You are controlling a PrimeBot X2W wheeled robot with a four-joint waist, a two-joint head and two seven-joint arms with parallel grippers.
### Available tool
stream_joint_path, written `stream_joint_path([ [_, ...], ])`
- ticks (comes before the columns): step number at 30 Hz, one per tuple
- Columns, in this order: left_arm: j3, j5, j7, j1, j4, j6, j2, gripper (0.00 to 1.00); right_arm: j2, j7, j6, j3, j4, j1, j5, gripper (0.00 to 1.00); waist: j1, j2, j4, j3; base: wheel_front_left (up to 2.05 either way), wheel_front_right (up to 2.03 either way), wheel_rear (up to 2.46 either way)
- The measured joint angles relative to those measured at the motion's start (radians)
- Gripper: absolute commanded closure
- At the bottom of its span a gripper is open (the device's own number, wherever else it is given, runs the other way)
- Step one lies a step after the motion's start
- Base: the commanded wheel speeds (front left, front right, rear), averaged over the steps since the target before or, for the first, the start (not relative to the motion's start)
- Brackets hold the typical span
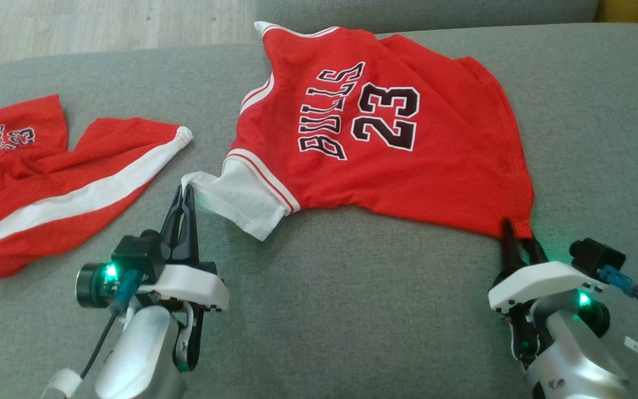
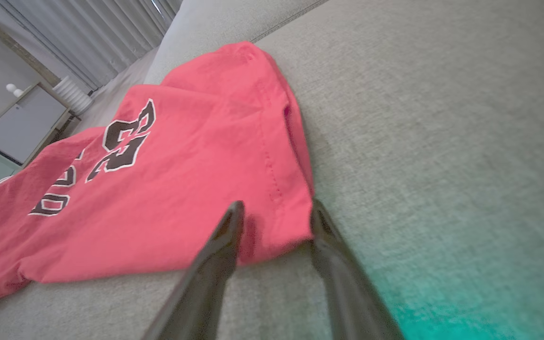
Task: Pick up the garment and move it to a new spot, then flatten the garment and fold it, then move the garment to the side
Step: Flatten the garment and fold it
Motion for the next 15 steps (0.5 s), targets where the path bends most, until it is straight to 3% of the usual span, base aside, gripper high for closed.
stream_joint_path([
  [6,0.01,-0.03,-0.009,0.0,-0.001,0.001,-0.006,1.0,0.001,0.002,0.0,-0.039,-0.023,0.008,-0.061,1.0,0.0,0.0,-0.008,-0.014,0.0,0.0,0.0],
  [15,0.053,-0.074,-0.018,-0.012,-0.148,-0.023,-0.021,1.0,0.002,0.014,0.0,-0.06,-0.271,0.016,-0.226,1.0,0.0,0.0,-0.023,-0.053,0.0,0.0,0.0],
])
